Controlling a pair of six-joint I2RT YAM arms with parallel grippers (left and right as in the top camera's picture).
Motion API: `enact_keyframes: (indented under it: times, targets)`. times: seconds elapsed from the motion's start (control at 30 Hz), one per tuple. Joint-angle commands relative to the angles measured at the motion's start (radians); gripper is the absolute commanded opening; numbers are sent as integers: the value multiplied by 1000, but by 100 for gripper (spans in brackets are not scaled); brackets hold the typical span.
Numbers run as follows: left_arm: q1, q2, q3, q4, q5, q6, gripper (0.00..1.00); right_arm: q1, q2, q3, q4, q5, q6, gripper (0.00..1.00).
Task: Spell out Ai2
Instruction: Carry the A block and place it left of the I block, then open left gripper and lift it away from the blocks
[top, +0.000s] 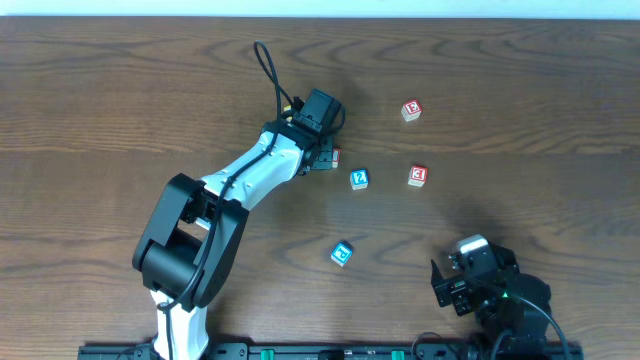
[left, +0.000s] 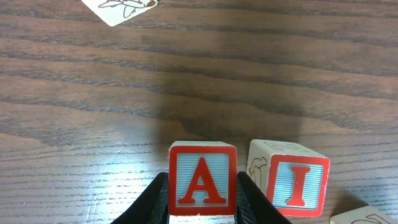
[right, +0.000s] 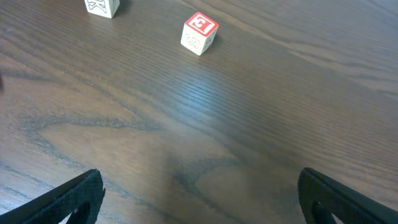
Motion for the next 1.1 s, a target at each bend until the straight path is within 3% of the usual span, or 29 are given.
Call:
enact_keyframes:
  times: [0.0,0.3,0.7,1.07]
  targets:
    - [6,17,-8,1,-3,-6,30,-5,-5,-10,-2,-1,-13,99]
    - [6,17,-8,1,-3,-6,43,-5,-5,-10,-2,-1,-13,99]
    - [6,17,-8,9,-4,-6,43,-5,-5,-10,-2,-1,-13,99]
    - [6,17,-8,17,-3,-5,34,-5,-5,-10,-2,-1,-13,99]
